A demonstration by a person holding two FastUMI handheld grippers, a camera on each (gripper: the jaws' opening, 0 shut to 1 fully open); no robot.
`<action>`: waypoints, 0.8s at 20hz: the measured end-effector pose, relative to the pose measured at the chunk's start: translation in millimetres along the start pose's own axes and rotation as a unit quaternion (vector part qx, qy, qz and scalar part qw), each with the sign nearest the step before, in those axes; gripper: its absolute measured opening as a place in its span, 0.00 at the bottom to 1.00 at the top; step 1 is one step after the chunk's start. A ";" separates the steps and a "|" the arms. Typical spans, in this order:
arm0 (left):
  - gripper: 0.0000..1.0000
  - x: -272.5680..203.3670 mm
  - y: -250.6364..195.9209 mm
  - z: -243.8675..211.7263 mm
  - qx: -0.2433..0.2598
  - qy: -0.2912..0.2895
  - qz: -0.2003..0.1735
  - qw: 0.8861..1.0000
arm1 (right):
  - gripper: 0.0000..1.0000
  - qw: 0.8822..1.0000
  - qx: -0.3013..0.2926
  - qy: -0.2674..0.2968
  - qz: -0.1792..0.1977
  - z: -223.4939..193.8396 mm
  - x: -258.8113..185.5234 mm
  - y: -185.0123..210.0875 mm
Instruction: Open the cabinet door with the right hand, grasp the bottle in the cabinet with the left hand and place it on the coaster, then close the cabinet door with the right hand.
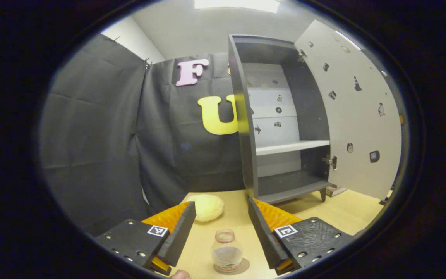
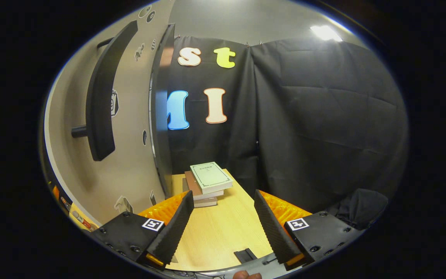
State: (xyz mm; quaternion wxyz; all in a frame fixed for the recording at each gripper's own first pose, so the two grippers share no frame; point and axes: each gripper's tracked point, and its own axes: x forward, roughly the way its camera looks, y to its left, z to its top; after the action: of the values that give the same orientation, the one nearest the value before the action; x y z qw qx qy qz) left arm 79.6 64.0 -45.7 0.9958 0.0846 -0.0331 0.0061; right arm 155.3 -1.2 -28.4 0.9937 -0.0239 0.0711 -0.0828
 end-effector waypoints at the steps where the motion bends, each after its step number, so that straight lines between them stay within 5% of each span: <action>1: 0.82 -2.9 1.7 12.8 -0.006 -0.002 0.007 1.000 | 0.99 1.000 -0.002 -0.002 0.005 2.2 1.3 0.0; 8: 0.82 -27.4 -26.4 108.8 -0.038 -0.018 0.032 0.999 | 0.99 0.998 0.026 -0.025 0.055 44.8 12.5 -15.6; 11: 0.82 -46.0 -60.4 149.1 -0.051 -0.039 0.013 0.998 | 0.98 0.995 0.040 -0.041 0.087 72.5 13.4 -19.5; 16: 0.84 -76.2 -101.6 160.4 -0.043 -0.016 0.034 0.998 | 0.98 0.987 0.051 -0.070 0.139 118.1 8.4 -22.4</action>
State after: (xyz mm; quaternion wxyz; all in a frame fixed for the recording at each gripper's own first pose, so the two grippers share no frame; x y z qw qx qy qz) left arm -5.1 -63.7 89.9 0.9971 0.0410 -0.0525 0.0373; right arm 177.1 -20.5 88.5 0.9980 0.0311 0.0001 0.0544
